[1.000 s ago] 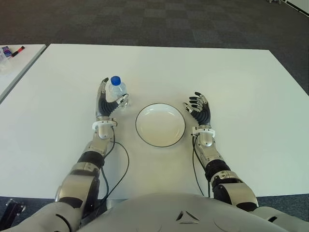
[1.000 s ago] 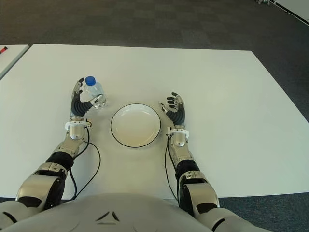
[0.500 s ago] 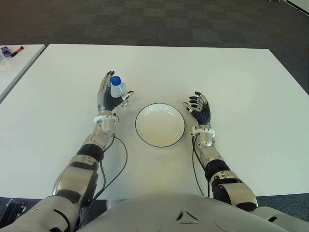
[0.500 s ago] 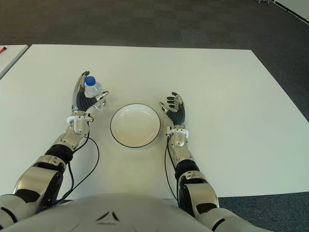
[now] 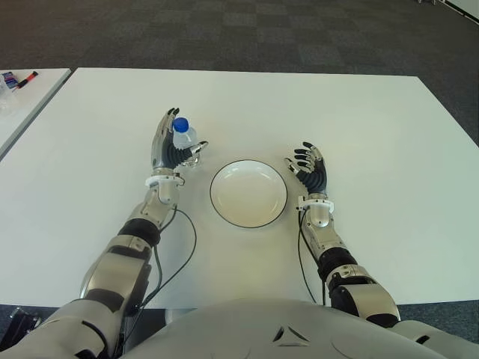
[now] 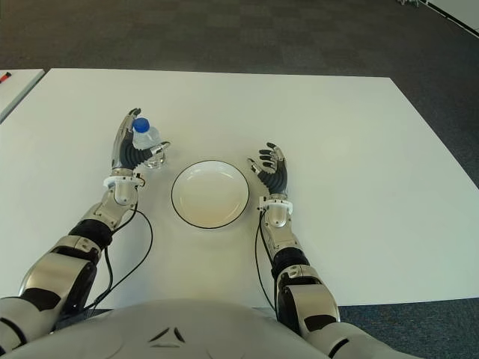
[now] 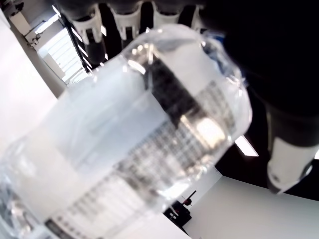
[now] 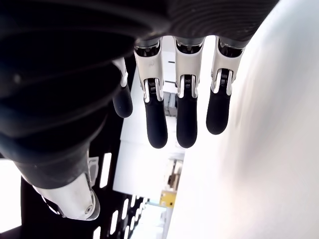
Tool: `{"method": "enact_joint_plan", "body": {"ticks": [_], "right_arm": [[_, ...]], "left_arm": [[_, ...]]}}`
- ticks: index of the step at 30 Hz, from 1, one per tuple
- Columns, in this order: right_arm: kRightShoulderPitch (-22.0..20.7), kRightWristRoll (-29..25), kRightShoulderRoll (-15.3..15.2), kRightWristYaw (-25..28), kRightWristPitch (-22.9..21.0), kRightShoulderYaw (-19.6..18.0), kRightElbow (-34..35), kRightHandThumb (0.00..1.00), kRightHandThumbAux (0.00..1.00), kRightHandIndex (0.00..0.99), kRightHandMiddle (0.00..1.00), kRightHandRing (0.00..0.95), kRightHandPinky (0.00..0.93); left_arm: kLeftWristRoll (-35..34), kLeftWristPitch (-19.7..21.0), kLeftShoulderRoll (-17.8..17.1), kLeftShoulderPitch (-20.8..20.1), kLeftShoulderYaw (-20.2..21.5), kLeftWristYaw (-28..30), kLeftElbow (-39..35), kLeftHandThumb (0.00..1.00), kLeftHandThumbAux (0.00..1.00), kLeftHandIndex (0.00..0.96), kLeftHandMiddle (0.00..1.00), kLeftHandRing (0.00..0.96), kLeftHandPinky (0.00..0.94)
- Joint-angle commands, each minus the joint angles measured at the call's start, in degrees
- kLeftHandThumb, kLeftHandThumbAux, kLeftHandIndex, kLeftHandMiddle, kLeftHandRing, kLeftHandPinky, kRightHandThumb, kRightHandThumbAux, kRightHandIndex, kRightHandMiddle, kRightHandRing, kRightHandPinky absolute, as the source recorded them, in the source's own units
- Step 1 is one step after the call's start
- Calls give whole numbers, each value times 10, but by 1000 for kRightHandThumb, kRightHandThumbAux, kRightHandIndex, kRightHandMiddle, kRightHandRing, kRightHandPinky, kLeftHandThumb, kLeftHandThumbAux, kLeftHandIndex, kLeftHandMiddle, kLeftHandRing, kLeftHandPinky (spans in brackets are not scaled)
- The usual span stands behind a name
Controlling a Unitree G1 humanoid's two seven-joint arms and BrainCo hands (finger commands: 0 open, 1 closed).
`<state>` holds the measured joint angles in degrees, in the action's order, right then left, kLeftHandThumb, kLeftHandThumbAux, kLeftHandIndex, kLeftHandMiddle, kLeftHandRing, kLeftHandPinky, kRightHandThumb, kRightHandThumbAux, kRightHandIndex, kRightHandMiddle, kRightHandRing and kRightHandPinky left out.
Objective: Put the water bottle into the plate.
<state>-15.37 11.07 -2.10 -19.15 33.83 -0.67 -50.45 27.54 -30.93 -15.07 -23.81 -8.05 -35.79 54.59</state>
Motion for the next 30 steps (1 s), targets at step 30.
{"method": "enact_joint_plan", "body": {"ticks": [30], "right_arm": [[32, 2, 14, -14, -33, 9, -15, 753, 702, 176, 341, 355, 371]], "left_arm": [[-11, 14, -4, -26, -16, 23, 42, 0, 662, 0, 0, 0, 9]]}}
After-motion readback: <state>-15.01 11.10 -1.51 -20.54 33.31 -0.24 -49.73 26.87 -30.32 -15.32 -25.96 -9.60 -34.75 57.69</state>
